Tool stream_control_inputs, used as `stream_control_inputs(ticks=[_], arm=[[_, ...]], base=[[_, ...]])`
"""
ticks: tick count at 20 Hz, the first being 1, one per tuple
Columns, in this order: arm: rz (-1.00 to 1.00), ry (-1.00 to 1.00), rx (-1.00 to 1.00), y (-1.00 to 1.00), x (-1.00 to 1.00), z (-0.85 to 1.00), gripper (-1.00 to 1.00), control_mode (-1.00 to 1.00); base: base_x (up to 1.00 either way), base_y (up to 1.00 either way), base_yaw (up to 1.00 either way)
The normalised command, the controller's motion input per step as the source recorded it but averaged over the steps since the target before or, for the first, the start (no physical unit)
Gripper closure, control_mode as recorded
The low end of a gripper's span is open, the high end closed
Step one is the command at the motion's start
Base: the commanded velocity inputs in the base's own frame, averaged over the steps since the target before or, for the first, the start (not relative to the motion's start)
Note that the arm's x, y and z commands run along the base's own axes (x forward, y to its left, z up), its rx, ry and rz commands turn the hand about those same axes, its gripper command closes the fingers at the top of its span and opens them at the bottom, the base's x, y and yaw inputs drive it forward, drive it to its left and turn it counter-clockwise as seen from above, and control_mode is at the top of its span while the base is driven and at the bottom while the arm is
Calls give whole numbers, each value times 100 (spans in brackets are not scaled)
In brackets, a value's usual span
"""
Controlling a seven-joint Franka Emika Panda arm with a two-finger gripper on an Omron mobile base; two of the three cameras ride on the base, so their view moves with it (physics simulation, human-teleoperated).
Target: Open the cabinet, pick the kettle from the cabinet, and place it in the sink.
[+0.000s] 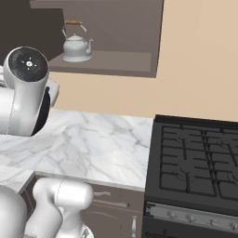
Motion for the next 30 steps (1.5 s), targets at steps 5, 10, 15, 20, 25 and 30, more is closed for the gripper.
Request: stream_control_inputs(ticks=[5,10,15,20,25,30], arm=[[-3,-16,-6,-18,21,2,-100,-100],[-2,-6,-6,-20,24,6,-100,-100],[0,0,-6,-16,28,13,-100,-100],[0,0,-9,-11,33,12,-100,-100],[0,-2,-8,-7,34,8,-100,-100],[0,-6,-5,-8,34,8,-100,-100]], base=[[0,0,0],[0,0,0],[0,0,0],[0,0,0],[0,0,0],[0,0,0]])
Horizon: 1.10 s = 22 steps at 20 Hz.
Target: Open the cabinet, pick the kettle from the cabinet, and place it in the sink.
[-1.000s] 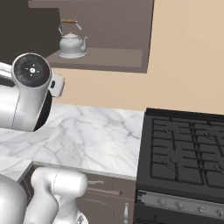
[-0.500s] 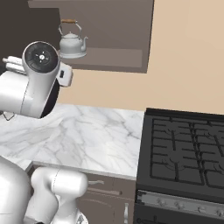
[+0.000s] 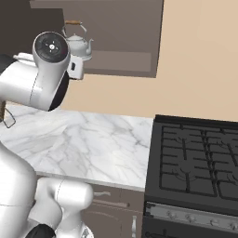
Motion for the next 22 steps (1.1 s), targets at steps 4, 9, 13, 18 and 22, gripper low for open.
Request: stream_control_inputs(ticks=[4,9,13,18,22], arm=[[0,-6,-4,-8,33,9,-100,-100],[0,-7,-4,-5,34,7,-100,-100],[0,-5,-5,-1,36,7,-100,-100],[0,-7,-5,0,37,7,-100,-100],[0,-9,-1,0,35,8,-100,-100]], base=[[0,0,0],[0,0,0],[0,0,0],[0,0,0],[0,0,0]])
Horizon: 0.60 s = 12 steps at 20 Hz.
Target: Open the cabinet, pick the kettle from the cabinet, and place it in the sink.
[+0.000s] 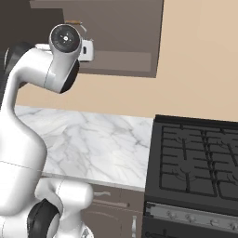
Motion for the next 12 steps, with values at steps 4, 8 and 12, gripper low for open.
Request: stream_control_inputs(ticks=[4,8,12], arm=[[0,-10,0,0,34,8,-100,-100],[0,-12,0,5,30,6,-100,-100],[0,-14,-1,13,26,4,-100,-100]], base=[[0,0,0],[0,0,0],[0,0,0]])
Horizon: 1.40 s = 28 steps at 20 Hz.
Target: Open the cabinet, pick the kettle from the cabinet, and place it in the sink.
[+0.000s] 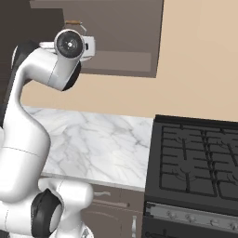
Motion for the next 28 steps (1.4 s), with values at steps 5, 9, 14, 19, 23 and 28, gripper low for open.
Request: stream_control_inputs(ticks=[5,9,14,19,23,28], arm=[[0,-3,-1,2,29,13,-100,-100],[-1,0,0,0,30,14,-100,-100],[-5,0,-3,0,24,11,-100,-100],[-2,0,0,6,25,5,-100,-100],[0,0,0,9,27,0,-100,-100],[0,2,0,3,28,3,-100,-100]], base=[[0,0,0],[0,0,0],[0,0,0],[0,0,0],[0,0,0],[0,0,0]])
